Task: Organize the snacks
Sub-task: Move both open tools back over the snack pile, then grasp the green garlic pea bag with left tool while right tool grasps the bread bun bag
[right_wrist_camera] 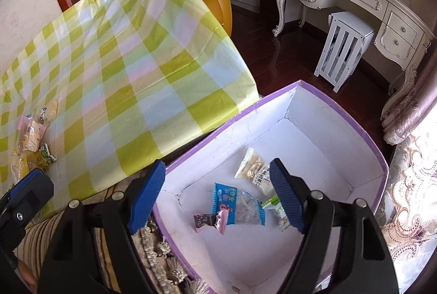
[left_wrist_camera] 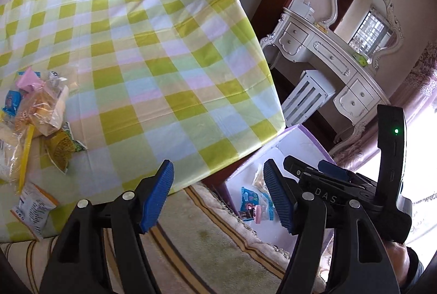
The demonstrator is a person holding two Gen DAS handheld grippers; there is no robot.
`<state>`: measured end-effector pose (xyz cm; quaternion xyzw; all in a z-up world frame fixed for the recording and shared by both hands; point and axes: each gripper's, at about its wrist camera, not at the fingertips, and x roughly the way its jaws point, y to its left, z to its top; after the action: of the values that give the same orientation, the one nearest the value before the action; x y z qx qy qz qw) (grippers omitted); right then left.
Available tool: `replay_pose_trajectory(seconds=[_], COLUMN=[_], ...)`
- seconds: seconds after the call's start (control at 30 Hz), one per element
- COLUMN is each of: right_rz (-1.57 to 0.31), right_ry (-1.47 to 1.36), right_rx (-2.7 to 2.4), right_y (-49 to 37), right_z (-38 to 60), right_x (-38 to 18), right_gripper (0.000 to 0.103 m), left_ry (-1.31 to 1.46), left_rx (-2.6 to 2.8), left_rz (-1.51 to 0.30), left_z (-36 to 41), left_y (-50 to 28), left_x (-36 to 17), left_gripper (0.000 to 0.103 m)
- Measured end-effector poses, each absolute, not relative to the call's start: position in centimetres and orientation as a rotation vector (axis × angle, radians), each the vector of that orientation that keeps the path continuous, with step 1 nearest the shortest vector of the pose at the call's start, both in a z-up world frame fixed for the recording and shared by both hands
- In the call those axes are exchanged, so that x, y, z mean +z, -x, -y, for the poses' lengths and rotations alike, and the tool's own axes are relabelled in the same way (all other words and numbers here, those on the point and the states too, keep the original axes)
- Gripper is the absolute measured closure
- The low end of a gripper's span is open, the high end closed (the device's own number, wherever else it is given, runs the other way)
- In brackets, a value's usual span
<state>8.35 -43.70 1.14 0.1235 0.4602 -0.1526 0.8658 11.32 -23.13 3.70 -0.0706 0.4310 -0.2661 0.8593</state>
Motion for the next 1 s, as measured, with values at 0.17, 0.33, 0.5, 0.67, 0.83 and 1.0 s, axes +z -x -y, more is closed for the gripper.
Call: replay_pose_trajectory(seconds=[0.17,0.33,0.5,0.67,0.83,1.0], right_rz=[-0.968,-0.98,-0.992,-1.003,-1.014,-1.029], right_ry=[-0.24,-0.216,-0.213,-0.194,-0.172,-0.15], right_rx=[-0.254,-0.195,-0.137,-0.064,0.01,0.075], right_y=[-9.7,-10.8,-11.8,-12.9,-14.1,-15.4], right_z=[40.8,38.0,35.3,32.2,29.0,26.2], right_x=[1.5,1.5,1.6,1.4,0.9,0.4], right_gripper=[0.025,0.025,0.025,0.025,0.025,0.025], left_ry=[0.202,0.271,0.336,0.398,0.478,0.551], left_rx=[-0.468,-0.403,-0.351,-0.29,-0.2,-0.097], left_rz=[-0.888,-0.886,-0.883,-0.884,-0.874,-0.856], left_z=[18.8,14.8,11.3,8.0,3.9,-0.4], left_y=[-12.1,-12.3,-12.2,-12.0,-11.8,-11.7], left_x=[3.7,3.3,2.9,2.4,1.8,1.4], left_gripper=[0.036,0.036,0.036,0.036,0.036,0.036])
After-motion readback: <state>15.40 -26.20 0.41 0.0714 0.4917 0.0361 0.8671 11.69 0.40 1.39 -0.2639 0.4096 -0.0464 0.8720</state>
